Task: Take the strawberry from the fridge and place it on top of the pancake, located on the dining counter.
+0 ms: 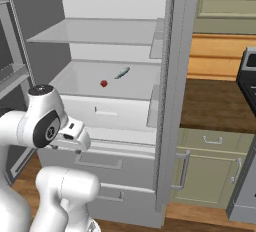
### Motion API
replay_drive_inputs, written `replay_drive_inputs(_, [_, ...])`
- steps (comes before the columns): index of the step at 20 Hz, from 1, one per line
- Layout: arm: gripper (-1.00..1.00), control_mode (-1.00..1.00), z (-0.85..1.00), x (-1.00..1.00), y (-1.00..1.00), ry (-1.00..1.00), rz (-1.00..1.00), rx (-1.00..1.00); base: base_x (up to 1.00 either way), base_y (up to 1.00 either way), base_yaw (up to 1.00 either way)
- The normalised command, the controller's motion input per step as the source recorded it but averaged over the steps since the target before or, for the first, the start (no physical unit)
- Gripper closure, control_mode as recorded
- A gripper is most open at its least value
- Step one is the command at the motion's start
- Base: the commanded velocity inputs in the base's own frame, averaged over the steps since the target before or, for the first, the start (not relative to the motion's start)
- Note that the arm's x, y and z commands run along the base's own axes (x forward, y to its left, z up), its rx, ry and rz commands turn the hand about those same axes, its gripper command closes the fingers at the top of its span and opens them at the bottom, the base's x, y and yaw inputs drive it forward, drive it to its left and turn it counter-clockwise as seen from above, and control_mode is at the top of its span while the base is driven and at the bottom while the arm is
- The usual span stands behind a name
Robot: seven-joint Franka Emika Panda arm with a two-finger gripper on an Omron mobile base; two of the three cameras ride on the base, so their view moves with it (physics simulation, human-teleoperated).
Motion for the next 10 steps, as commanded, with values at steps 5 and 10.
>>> replay_drive_inputs(5, [-1.0, -1.0, -0.22, 0.0, 0.0, 0.0, 0.0, 0.03, 0.0, 0.0, 0.0])
replay_drive_inputs(10, [-1.0, -1.0, -0.01, 0.0, 0.0, 0.0, 0.0, 0.0, 0.0, 0.0, 0.0])
